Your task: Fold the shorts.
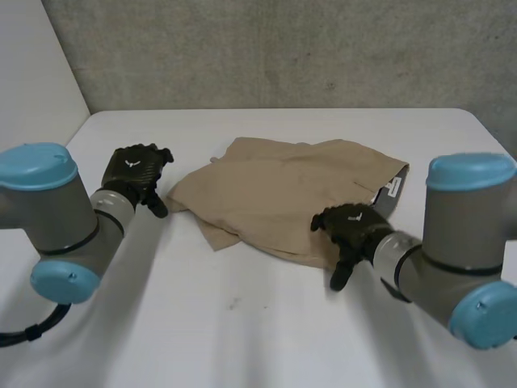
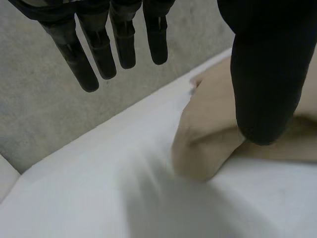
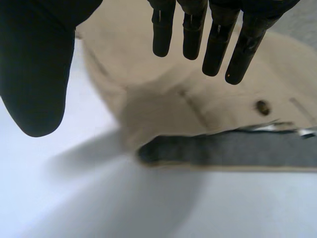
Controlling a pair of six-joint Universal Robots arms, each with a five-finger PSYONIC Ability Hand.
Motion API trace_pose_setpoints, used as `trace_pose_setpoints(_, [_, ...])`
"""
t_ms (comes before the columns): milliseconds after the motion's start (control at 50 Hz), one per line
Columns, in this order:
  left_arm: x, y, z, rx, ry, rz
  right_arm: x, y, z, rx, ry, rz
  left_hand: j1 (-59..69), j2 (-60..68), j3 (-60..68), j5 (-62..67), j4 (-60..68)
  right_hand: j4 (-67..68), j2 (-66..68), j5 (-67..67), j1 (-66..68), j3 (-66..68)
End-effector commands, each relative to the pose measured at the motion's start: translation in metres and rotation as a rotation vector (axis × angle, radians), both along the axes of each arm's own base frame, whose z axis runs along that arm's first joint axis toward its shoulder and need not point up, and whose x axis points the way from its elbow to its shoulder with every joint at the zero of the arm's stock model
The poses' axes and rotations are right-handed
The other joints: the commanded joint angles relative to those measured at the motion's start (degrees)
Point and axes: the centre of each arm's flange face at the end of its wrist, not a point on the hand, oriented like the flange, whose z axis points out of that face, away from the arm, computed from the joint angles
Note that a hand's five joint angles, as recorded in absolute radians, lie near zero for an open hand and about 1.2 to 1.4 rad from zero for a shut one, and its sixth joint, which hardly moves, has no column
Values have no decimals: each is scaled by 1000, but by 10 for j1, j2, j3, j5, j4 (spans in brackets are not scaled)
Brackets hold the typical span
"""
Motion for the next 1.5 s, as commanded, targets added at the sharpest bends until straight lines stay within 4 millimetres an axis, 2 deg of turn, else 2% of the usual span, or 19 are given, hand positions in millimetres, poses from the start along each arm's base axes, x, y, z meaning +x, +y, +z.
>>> trace_pose_setpoints(20, [5,-28,-18,-14,-77,-14,7,6,-11,-38,-26,8,48,47,46,43,46,50,54,51,78,49])
trace_pose_setpoints(420, [-15,-56,-51,13,-76,-86,8,-11,-33,-129,61,-45,87,85,85,82,84,204,209,205,232,204])
trace_pose_setpoints(480, [-21,-55,-57,37,-82,-98,9,-13,-32,-140,56,-45,137,136,135,132,135,288,293,289,316,288])
trace_pose_setpoints(520, [-24,-55,-59,47,-85,-106,10,-15,-30,-152,48,-44,221,219,219,216,218,460,464,461,487,459])
trace_pose_setpoints(580, [-27,-53,-61,52,-87,-114,10,-20,-26,-167,39,-50,354,352,352,349,351,607,612,608,635,607])
trace_pose_setpoints(660, [-32,-50,-61,49,-90,-125,11,-24,-18,-188,26,-53,591,589,589,586,588,608,612,609,636,607])
trace_pose_setpoints(780, [-41,-43,-53,38,-84,-139,11,-28,2,-230,3,-55,591,590,590,587,589,608,612,609,636,607])
trace_pose_setpoints(880, [-43,-35,-2,-56,-53,-141,2,-36,38,-320,-3,-76,591,590,590,587,589,608,612,609,636,607])
trace_pose_setpoints(960, [-37,-20,51,-149,-22,-114,-6,-38,87,-449,-8,-90,591,590,590,587,589,608,612,609,636,607])
trace_pose_setpoints(980, [-32,-12,77,-199,-6,-94,-8,-36,111,-509,-19,-93,591,590,590,587,589,608,612,609,636,607])
trace_pose_setpoints(1040, [-26,4,111,-266,15,-77,-11,-32,143,-588,-36,-98,591,590,590,587,589,608,612,609,636,607])
trace_pose_setpoints(1060, [-23,18,134,-317,33,-74,-14,-28,164,-634,-47,-102,591,590,590,587,589,608,612,609,636,607])
trace_pose_setpoints(1120, [-18,41,170,-399,65,-80,-18,-18,205,-717,-85,-110,591,590,590,587,589,608,612,609,636,607])
trace_pose_setpoints(1140, [-15,56,191,-452,86,-84,-19,-16,213,-735,-94,-111,591,590,590,587,589,608,612,609,636,607])
trace_pose_setpoints(1200, [-7,84,222,-525,111,-91,-26,-10,248,-816,-127,-132,591,590,590,587,589,608,612,609,636,607])
trace_pose_setpoints(1260, [1,103,240,-554,122,-89,-28,-9,262,-848,-139,-137,591,590,590,587,589,608,612,609,636,607])
trace_pose_setpoints(1340, [6,114,246,-547,119,-88,-28,-5,268,-836,-134,-118,591,590,590,587,589,608,612,609,636,607])
trace_pose_setpoints(1440, [4,112,237,-501,102,-93,-24,-10,252,-756,-103,-87,591,590,590,587,589,608,612,609,636,607])
trace_pose_setpoints(1500, [-7,82,190,-350,42,-96,-14,-30,214,-644,-59,-69,591,590,590,587,589,608,612,609,636,607])
